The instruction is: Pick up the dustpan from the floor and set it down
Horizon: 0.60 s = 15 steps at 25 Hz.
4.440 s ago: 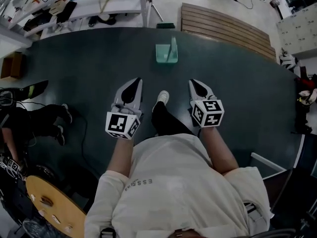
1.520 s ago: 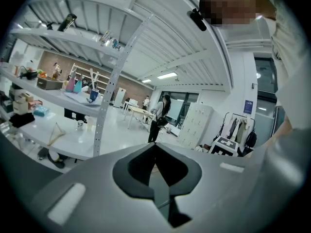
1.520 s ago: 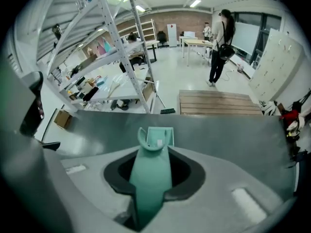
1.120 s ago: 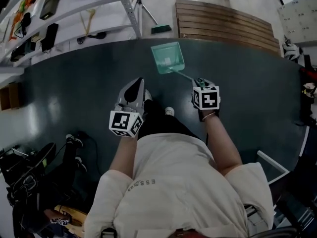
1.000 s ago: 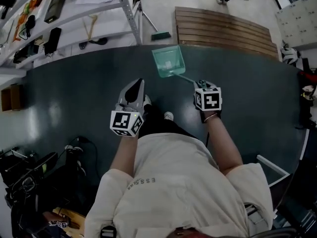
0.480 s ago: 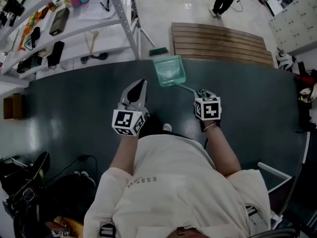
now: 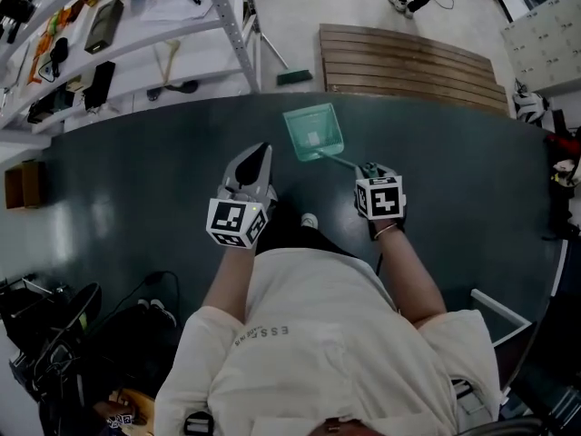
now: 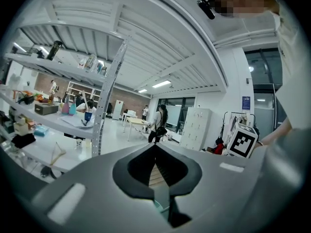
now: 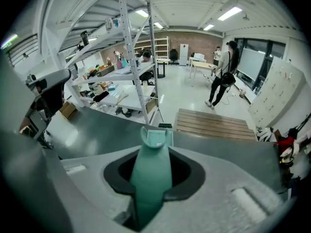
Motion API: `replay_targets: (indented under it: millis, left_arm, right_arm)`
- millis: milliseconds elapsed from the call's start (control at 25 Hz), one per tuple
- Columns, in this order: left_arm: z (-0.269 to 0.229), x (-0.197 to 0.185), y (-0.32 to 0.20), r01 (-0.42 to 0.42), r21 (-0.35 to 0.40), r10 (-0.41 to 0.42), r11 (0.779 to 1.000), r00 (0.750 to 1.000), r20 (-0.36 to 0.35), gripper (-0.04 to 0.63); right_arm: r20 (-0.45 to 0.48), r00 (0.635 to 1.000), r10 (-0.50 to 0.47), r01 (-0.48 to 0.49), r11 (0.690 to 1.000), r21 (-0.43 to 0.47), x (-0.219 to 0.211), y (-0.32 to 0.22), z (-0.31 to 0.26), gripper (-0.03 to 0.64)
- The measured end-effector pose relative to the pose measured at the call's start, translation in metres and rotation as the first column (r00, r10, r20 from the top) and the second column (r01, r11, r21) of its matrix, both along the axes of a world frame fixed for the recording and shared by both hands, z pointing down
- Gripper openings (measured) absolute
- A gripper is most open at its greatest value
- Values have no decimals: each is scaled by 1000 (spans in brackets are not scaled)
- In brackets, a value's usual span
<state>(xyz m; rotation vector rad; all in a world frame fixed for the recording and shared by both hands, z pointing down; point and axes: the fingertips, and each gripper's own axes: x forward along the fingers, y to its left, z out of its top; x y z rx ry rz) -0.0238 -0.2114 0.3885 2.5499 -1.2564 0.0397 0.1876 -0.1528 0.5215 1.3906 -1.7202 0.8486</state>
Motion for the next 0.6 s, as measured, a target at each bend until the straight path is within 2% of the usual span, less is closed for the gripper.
replay_targets:
  millis: [240, 440, 600]
  left_arm:
    - [18, -11, -10, 10, -39, -10, 999, 1000, 4, 14]
    - [18, -11, -30, 6, -19, -6, 1000, 1000, -7, 14]
    - [22, -17, -40, 12, -32, -12, 999, 1000, -15, 14]
  right_arm:
    - [6, 1000, 11, -10, 998, -58, -18, -18, 30, 74]
    - [4, 1000, -9, 9, 997, -80, -41, -48, 47, 74]
    - [4, 1000, -6, 7, 993, -116, -59, -64, 76, 74]
